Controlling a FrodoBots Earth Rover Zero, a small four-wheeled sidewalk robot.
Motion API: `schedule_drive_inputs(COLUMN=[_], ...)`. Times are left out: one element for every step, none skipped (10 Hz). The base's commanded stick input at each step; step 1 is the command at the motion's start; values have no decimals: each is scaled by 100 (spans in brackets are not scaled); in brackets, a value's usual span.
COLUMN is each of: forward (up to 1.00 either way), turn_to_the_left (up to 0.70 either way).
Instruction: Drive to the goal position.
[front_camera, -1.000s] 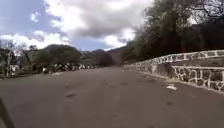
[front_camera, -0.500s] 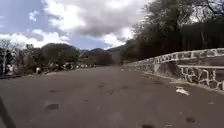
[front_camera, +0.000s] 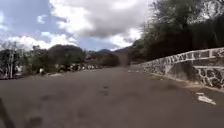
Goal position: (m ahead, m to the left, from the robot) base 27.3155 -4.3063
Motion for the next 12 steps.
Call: schedule_drive_inputs(forward=[100, 100, 100, 100, 100, 100, 100, 100, 100, 100, 100, 100], turn_to_the_left=[2, 2, 2, 2, 2, 2, 2, 0, 0, 0, 0, 0])
